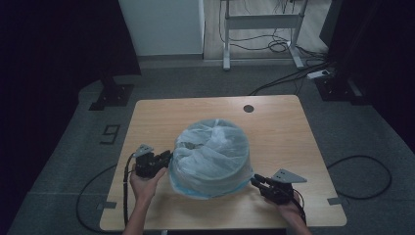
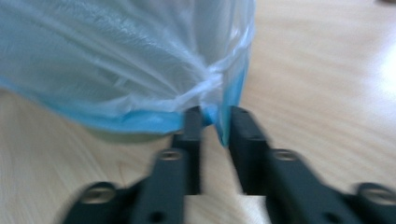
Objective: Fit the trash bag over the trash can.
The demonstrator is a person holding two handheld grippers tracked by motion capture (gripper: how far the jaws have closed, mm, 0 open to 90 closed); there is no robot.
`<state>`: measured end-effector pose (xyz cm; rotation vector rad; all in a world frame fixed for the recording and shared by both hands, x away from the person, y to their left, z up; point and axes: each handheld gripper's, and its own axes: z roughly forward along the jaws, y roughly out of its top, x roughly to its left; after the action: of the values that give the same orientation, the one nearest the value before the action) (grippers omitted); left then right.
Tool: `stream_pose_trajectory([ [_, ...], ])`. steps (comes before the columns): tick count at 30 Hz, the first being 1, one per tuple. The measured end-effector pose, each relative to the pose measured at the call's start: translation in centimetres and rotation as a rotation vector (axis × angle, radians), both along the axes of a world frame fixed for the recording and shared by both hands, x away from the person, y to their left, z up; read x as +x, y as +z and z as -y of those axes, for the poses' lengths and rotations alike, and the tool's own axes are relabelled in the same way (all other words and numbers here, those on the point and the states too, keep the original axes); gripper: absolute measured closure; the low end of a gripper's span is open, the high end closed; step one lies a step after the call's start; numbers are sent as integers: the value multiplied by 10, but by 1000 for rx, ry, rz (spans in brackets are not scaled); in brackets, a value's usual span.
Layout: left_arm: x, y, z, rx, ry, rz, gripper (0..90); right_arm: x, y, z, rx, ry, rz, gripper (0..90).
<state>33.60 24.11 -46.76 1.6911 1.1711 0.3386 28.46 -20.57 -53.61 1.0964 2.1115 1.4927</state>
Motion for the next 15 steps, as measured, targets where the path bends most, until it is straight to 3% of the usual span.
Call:
stream_pose_trajectory([
  [2,-6,8,-9,-13,-4,43,495,-2,4,3,25,-12,21,555],
  [7,-15,20,-25,-34,-37,90,277,-4,9,11,84,-29,40,396],
  [9,-17,23,-29,-49,-62,99,210,-5,11,12,93,-28,43,379],
  [15,-18,26,-23,-27,-139,108,61,-7,14,8,101,-23,58,381],
])
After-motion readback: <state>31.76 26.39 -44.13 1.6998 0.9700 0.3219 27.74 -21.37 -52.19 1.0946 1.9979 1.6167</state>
